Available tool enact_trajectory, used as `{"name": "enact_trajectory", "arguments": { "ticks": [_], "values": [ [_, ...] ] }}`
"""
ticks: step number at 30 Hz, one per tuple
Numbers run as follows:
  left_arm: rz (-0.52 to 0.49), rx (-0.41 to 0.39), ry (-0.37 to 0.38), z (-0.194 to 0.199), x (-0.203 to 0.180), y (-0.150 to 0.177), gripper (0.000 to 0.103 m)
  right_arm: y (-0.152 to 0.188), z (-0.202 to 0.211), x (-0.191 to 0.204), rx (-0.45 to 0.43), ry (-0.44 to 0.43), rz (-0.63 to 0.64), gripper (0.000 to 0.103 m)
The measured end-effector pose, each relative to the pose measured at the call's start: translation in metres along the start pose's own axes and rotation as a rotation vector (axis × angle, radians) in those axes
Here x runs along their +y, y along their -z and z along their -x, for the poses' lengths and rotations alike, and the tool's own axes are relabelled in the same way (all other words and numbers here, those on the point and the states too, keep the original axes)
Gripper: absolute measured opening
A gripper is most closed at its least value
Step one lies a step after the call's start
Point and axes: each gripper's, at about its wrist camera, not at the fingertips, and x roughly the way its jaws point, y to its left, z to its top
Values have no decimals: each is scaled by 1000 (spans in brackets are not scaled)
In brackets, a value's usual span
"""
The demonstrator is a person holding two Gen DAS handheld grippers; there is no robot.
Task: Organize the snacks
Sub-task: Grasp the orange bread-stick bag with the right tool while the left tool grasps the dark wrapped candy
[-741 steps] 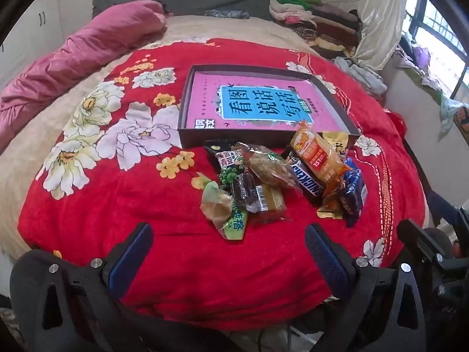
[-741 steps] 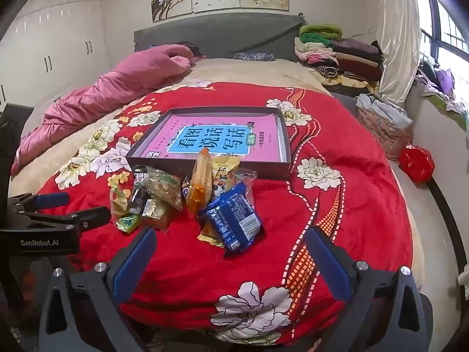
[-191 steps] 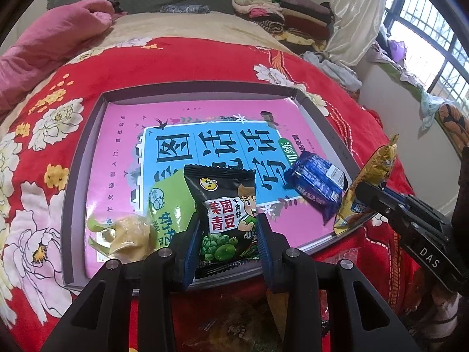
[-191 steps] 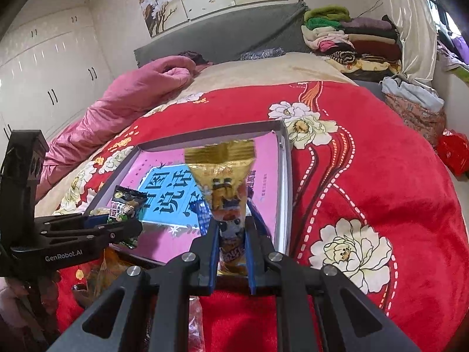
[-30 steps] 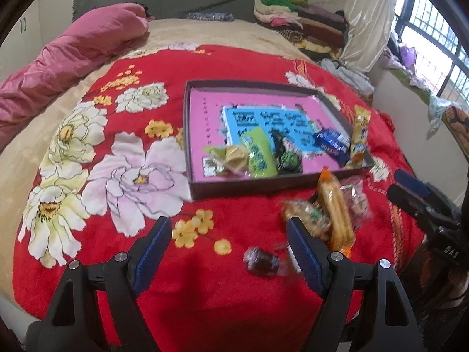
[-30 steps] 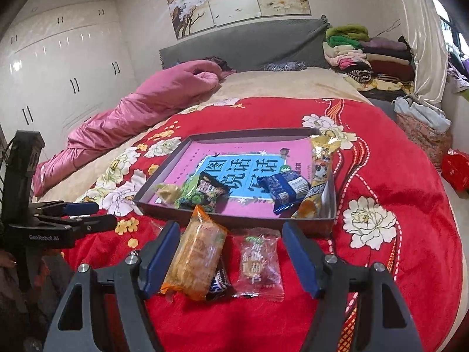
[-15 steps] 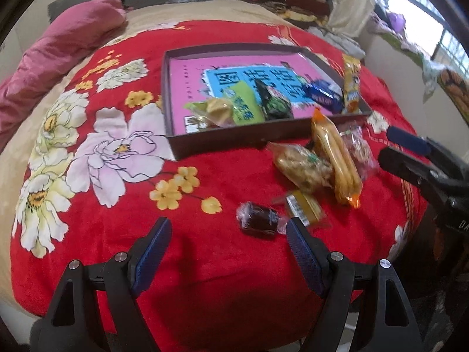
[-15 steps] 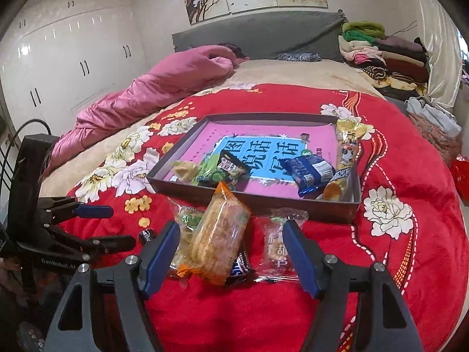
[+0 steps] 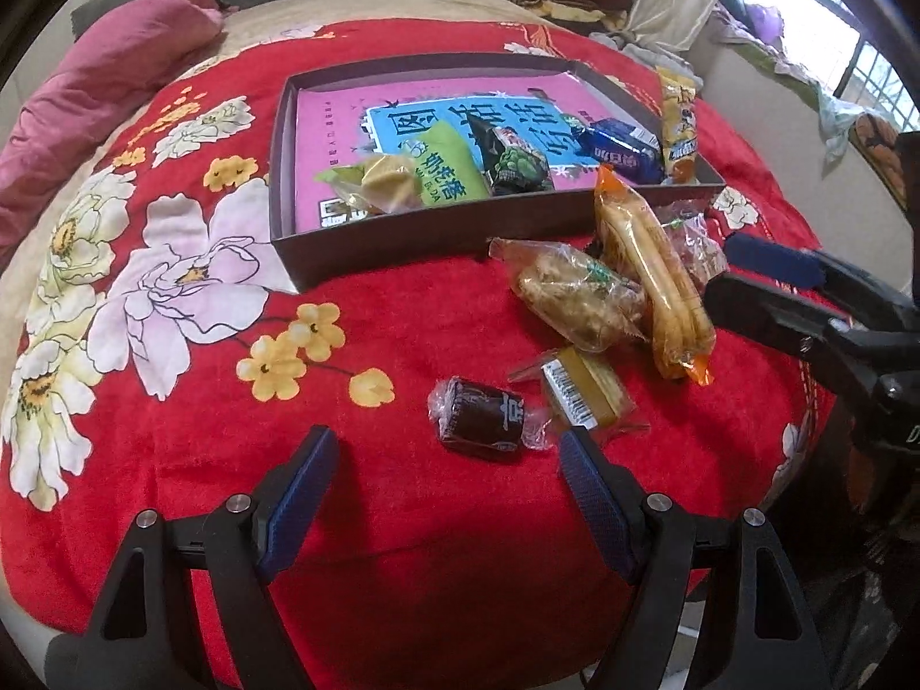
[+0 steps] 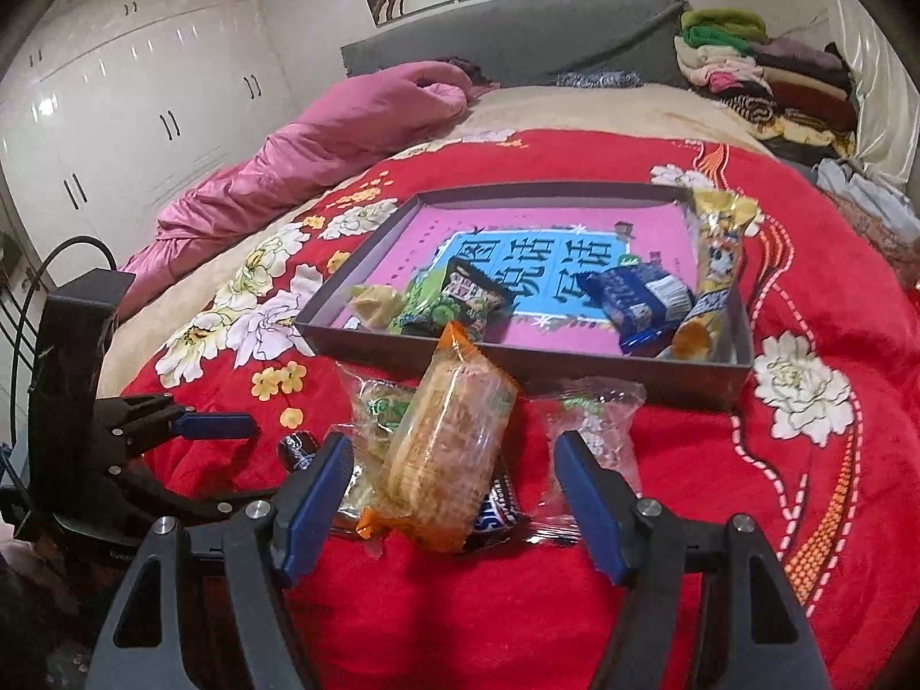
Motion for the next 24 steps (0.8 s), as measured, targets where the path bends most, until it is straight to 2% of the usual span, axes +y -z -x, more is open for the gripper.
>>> {"name": "enact_trajectory", "arguments": {
  "ticks": [5,16,21,24],
  "values": [
    [9,-9,16,-2,2,-1,76,-1,-14,-8,32,-29,-46,72],
    [9,-10,22,-10,3,-4,76,-1,-37,-8,81,-115,-73,51],
    [10,-11,25,-14,2,-5,76,-2,-39,-3,78,-136,-55,46],
    [5,-16,28,-15,1,-6,68,-1,-40,-4,89,-134,-52,44]
  ]
}}
